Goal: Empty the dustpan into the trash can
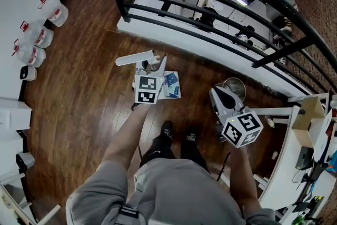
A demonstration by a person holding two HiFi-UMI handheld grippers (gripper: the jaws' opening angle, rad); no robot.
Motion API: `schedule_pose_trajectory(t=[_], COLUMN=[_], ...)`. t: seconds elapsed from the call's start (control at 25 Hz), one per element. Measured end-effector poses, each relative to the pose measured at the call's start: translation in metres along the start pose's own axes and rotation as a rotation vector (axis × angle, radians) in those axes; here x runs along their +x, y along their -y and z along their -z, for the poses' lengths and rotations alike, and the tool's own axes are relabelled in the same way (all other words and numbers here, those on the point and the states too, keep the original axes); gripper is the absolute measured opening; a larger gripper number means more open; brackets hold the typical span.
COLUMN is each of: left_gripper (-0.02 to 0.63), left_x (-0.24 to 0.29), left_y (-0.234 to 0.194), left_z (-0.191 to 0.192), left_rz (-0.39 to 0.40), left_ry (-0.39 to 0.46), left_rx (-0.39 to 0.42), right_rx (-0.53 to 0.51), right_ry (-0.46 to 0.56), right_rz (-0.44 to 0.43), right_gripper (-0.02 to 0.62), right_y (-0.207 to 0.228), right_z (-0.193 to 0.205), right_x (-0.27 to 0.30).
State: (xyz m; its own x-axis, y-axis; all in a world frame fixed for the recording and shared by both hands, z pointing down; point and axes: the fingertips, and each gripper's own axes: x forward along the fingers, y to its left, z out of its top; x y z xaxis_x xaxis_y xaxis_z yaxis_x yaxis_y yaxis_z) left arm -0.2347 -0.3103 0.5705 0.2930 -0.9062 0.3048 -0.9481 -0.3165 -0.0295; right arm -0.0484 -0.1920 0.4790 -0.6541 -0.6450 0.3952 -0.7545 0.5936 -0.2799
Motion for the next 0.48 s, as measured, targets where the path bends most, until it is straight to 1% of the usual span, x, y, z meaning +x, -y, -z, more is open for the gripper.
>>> schedule_pose_trajectory(t=[0.2, 0.32, 0.48], left_gripper=[0.186, 0.184, 0.184], left_x=[-0.022, -0.035, -0.05], left_y=[0.012, 0.029, 0.056], left_z=[-0.073, -0.115, -0.16], left_rz=[0.08, 0.148, 0.235], left_ry=[0.094, 0.125, 0.157], left_rx=[0.056, 0.09, 0.107], right_rx=[-0.013, -0.023, -0.04], right_ry=[0.047, 0.088, 0.137], right_rz=[0.01, 0.032, 0.073], right_gripper=[0.0, 0.0, 0.0], right_y=[-0.001, 0.001, 0.003], right_z=[-0.016, -0.031, -0.05], right_x=[-0.012, -0.024, -0.045])
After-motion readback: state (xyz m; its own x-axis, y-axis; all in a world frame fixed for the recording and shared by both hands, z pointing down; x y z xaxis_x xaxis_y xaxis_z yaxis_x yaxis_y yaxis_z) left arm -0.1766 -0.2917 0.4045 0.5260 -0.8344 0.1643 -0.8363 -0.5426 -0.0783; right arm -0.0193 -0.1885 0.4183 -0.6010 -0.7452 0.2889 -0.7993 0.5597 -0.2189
